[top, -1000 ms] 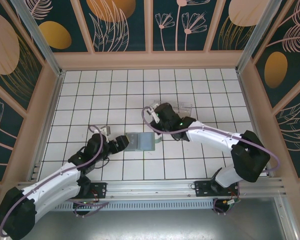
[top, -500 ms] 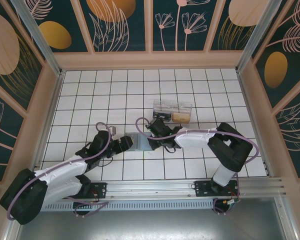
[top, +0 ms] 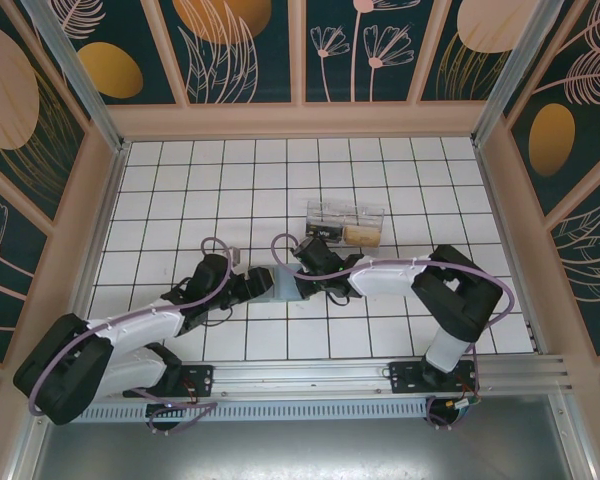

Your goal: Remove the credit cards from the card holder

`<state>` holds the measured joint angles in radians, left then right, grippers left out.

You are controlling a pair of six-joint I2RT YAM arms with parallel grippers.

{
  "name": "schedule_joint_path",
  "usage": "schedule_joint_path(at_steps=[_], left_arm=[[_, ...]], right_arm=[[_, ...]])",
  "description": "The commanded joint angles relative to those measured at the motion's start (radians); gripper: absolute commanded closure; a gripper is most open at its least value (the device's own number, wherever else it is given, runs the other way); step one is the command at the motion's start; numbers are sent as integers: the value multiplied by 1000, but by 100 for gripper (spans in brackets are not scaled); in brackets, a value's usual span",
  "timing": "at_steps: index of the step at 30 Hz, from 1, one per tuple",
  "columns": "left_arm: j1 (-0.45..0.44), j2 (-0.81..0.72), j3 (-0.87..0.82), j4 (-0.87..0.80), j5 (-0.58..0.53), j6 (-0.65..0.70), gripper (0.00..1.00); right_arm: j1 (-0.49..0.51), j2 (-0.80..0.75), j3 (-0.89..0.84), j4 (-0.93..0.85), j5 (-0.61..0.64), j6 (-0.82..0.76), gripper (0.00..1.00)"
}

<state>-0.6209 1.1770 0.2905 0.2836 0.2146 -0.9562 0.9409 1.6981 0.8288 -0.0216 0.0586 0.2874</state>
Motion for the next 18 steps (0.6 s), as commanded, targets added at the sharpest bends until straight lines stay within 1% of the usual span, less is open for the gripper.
schedule_joint_path(at_steps=[1, 9, 18], left_arm=[[-1, 23, 25, 30, 19, -1, 17], [-1, 29, 33, -16, -15, 13, 16], [-1, 71, 42, -7, 1, 19, 16]], right_arm=[[7, 30, -17, -6, 6, 12, 96], [7, 31, -8, -10, 1, 10, 96], [9, 36, -6, -11, 0, 9, 96]])
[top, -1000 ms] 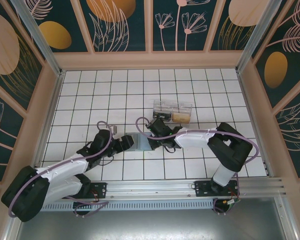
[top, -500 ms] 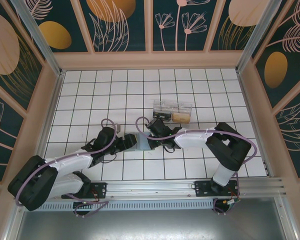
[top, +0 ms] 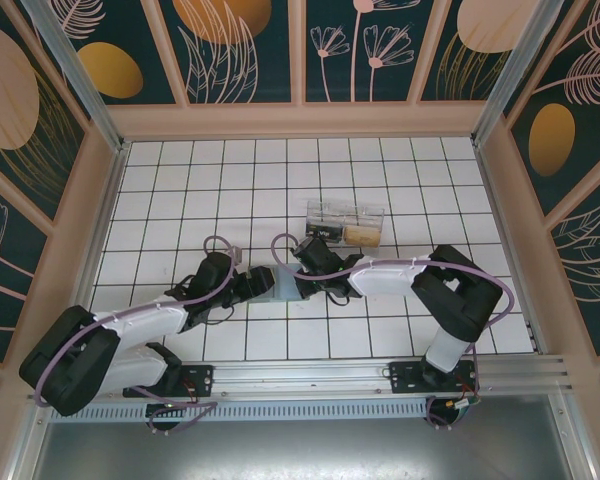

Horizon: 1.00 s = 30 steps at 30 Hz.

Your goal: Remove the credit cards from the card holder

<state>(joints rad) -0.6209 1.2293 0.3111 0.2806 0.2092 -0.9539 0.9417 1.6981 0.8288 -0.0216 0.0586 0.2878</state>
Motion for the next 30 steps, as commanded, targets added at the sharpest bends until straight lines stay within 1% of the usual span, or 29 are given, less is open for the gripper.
schedule_joint_path(at_steps=[1, 6, 13, 21, 30], left_arm=[[-1, 25, 23, 2, 10, 17, 16], [0, 45, 20, 64, 65, 13, 16], [-1, 32, 16, 121, 124, 4, 15], [-1, 26, 10, 138, 135, 4, 12], [-1, 42, 30, 230, 196, -16, 11]], right_arm=[[9, 38, -5, -11, -2, 9, 96], [7, 41, -4, -13, -2, 10, 96], [8, 45, -8, -12, -5, 13, 96], [8, 48, -7, -11, -4, 13, 96], [7, 44, -15, -8, 8, 22, 96]])
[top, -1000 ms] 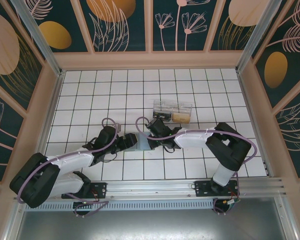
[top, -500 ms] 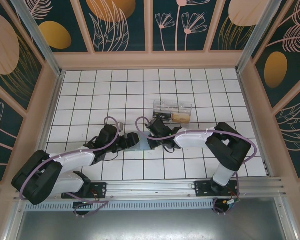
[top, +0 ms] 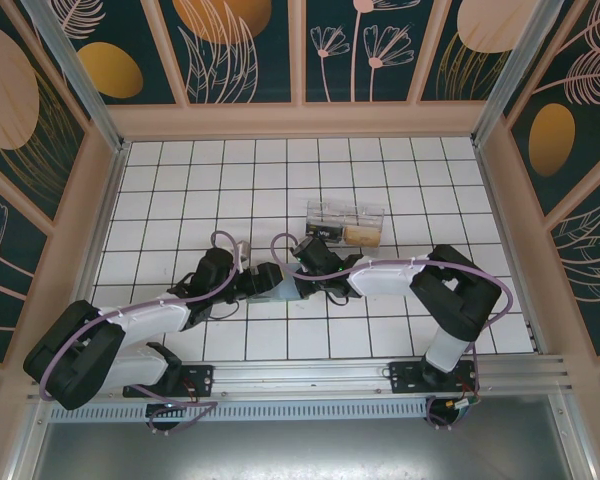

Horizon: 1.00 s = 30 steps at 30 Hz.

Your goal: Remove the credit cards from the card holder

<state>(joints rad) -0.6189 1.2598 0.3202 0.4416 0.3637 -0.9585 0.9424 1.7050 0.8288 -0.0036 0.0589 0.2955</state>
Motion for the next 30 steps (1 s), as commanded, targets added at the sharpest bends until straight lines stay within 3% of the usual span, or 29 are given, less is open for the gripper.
schedule_joint_path(at_steps=[1, 8, 19, 27, 30], left_arm=[[-4, 14, 27, 83, 53, -15, 11], [-17, 57, 77, 132, 90, -38, 12], [-87, 154, 137, 180, 82, -57, 12], [-87, 116, 138, 115, 54, -30, 11], [-80, 62, 139, 24, -22, -1, 10]], right_arm=[[7, 33, -16, -23, 12, 16, 96], [-3, -21, -37, -8, 49, 35, 97], [-91, -235, -155, 31, 70, 103, 96], [-97, -239, -141, 27, 53, 103, 96], [-94, -227, -124, 31, 22, 106, 96]])
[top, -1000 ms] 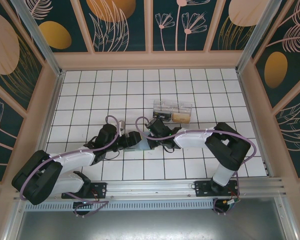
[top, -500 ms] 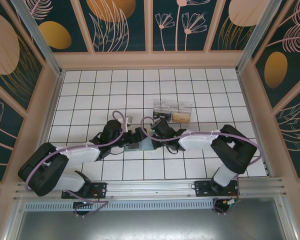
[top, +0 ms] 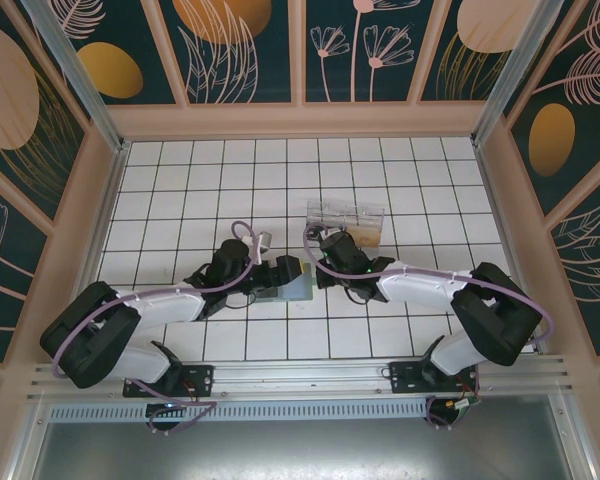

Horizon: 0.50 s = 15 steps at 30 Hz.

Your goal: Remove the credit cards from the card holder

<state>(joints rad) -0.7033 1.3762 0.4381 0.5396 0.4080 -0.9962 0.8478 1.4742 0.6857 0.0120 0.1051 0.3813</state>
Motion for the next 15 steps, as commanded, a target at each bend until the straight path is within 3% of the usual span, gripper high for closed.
schedule_joint_path(at_steps=[1, 9, 15], left_arm=[[10, -74, 24, -114, -92, 46, 10], [101, -211, -34, -345, -216, 99, 10], [119, -203, -83, -345, -218, 88, 10]], right_arm=[[2, 7, 24, 20, -32, 21, 96], [62, 111, 123, 3, -72, -14, 95], [93, 214, 179, -20, -64, -33, 95]])
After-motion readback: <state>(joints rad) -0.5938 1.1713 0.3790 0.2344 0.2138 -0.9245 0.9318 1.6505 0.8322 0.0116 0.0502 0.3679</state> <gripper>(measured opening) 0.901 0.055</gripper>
